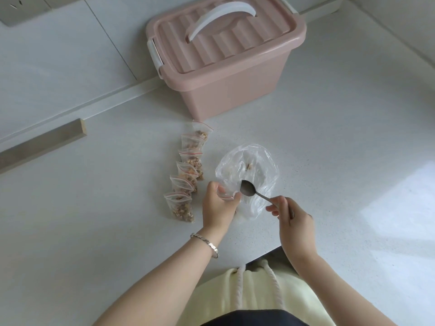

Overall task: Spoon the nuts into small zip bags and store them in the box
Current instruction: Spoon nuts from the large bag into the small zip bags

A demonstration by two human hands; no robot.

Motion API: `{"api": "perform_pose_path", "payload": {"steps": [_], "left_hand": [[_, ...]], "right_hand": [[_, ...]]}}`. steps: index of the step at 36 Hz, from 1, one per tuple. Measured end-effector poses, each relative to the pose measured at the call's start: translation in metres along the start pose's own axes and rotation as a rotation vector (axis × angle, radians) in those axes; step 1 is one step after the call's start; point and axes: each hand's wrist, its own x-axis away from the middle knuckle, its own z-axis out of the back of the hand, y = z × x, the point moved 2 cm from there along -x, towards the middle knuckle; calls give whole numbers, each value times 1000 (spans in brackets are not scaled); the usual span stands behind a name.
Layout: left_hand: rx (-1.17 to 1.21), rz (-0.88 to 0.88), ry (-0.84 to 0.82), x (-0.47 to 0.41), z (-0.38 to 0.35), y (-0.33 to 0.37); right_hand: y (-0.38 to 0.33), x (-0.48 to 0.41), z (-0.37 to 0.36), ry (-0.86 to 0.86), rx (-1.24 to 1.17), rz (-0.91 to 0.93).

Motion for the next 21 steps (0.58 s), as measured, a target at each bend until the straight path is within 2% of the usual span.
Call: {"api": "perform_pose_path", "payload": {"steps": [4,8,12,16,21], "left_hand": [[70,85,44,-6,-4,4],[234,245,144,-17,4,-4],[293,316,82,-16,13,-14],[280,278,34,-8,20,-15],[130,173,78,-3,23,-22]], "right_hand": [[3,1,-4,-32,-42,-43],[13,-3,-6,-17,-272,-229],[29,-7,-5,-43,-498,-482],[39,-5,-1,-74,-633,-605],[45,-3,10,-81,-683,-612]]}}
